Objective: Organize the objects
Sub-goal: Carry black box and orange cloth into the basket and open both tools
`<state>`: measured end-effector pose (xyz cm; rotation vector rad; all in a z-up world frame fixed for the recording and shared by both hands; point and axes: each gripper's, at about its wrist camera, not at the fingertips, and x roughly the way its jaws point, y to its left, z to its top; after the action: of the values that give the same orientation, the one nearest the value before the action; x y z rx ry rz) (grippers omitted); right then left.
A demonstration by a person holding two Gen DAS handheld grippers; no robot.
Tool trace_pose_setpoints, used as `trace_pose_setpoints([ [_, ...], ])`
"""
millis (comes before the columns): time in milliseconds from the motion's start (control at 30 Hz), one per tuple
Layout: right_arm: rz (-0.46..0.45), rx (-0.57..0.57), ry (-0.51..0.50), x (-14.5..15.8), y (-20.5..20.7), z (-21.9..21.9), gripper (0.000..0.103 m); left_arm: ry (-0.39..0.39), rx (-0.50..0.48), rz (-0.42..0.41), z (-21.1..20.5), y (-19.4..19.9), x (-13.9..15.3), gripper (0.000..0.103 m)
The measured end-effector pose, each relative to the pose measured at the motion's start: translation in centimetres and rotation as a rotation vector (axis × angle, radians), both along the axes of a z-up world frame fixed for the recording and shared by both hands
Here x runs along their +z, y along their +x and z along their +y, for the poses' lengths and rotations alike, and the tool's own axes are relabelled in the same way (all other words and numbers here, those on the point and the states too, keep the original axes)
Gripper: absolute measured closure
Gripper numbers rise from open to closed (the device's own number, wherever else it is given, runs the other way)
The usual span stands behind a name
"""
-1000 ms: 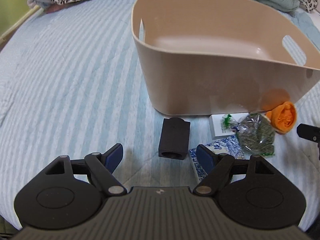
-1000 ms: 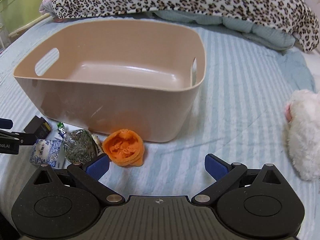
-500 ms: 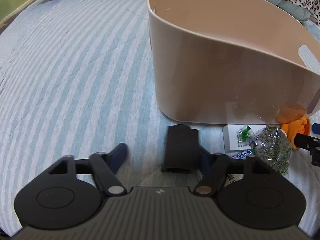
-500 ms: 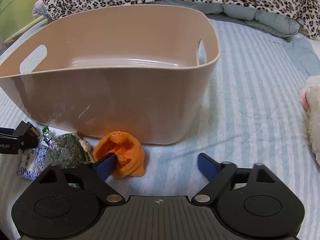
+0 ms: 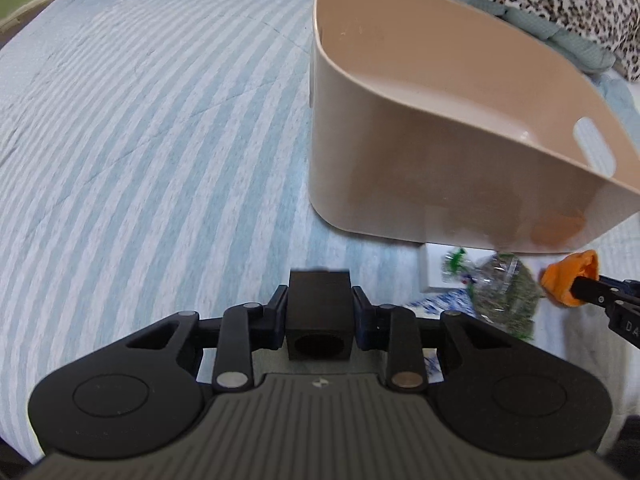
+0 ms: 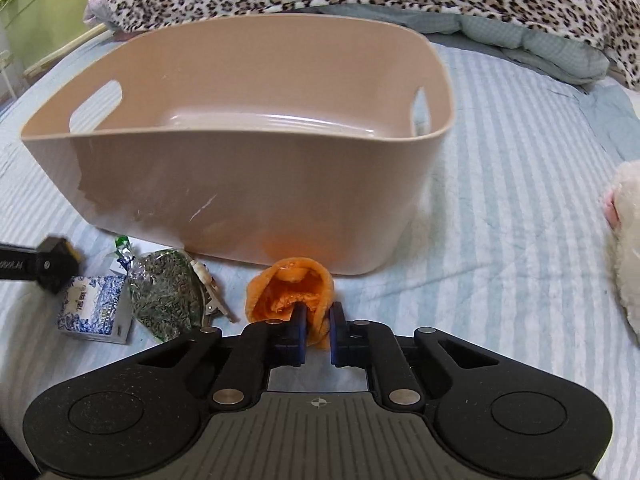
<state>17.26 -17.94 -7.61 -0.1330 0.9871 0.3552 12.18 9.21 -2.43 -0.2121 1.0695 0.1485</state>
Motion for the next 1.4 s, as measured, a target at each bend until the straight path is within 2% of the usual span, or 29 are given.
trace_pose_setpoints([
  [300,-0.059,-0.033,0.067,3.6,-2.3,-2.9,0.093,0.038,-0.049,-0.068,-1.7,-2.3,3.5,0.07],
  [533,-0.132,-0.036,0.119,7.1,-3.3,-4.2,0.093,0.066,-0.084,-0.148,-3.1,-2.0,6.5,0.07],
  [733,-0.211,-0.048,0.155,10.2,-2.2,-4.4,0.093,0.11,-0.134,-0.229,-4.6,-1.4,9.0,0.07],
  [933,-0.279,-0.065,0.183,12.3,-0.1,-3.9,0.093,0.121,-0.082,-0.293,-5.2,1.0,10.9,0.07],
  [1167,-0.303,-0.086,0.19,12.6,2.4,-3.1,0.093,0.148,-0.04,-0.311,-5.5,5.2,11.0,0.07],
  [1300,-0.28,-0.083,0.168,11.2,4.3,-2.0,0.093,0.175,-0.032,-0.293,-6.1,7.7,9.7,0.07],
  [1400,-0.23,-0.081,0.15,9.5,5.8,-1.2,0.093,0.178,-0.045,-0.26,-6.5,9.5,8.2,0.07],
])
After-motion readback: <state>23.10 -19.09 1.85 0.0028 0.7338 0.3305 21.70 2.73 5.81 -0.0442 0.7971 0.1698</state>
